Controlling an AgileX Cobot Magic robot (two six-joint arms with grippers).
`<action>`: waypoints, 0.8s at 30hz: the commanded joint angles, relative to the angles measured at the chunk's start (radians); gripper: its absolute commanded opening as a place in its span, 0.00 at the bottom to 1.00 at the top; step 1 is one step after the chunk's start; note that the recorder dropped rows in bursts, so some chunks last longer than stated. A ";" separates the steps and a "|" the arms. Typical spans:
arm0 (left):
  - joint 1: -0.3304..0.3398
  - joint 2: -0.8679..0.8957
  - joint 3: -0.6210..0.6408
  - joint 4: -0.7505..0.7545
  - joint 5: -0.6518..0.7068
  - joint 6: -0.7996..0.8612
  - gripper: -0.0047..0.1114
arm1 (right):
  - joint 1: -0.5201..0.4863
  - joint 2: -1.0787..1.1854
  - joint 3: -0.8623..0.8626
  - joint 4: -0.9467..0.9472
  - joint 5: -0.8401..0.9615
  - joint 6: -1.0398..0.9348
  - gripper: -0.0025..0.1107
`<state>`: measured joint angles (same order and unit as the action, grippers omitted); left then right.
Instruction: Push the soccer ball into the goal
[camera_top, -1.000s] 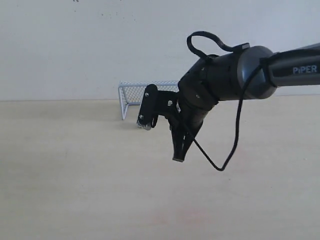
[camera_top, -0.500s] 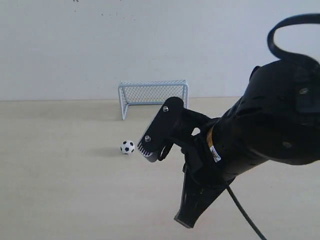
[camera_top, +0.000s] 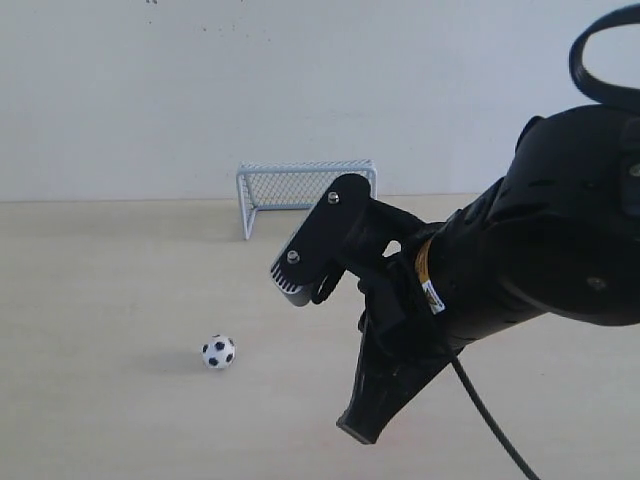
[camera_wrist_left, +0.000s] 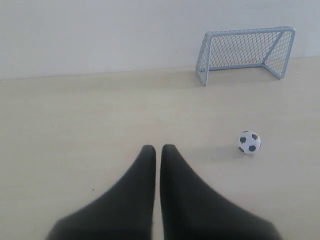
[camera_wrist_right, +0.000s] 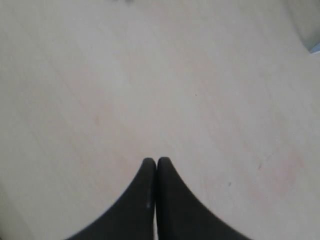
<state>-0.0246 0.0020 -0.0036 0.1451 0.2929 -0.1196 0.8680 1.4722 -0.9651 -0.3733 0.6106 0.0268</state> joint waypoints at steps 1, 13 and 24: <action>0.003 -0.002 0.004 0.002 0.000 0.004 0.08 | 0.002 -0.009 0.005 0.005 -0.009 0.001 0.02; 0.003 -0.002 0.004 0.002 0.000 0.004 0.08 | 0.002 -0.009 0.009 0.005 0.052 0.090 0.02; 0.003 -0.002 0.004 0.002 0.000 0.004 0.08 | 0.002 -0.009 0.138 -0.003 -0.032 0.166 0.02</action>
<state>-0.0246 0.0020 -0.0036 0.1451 0.2929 -0.1196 0.8680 1.4722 -0.8451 -0.3733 0.6116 0.1878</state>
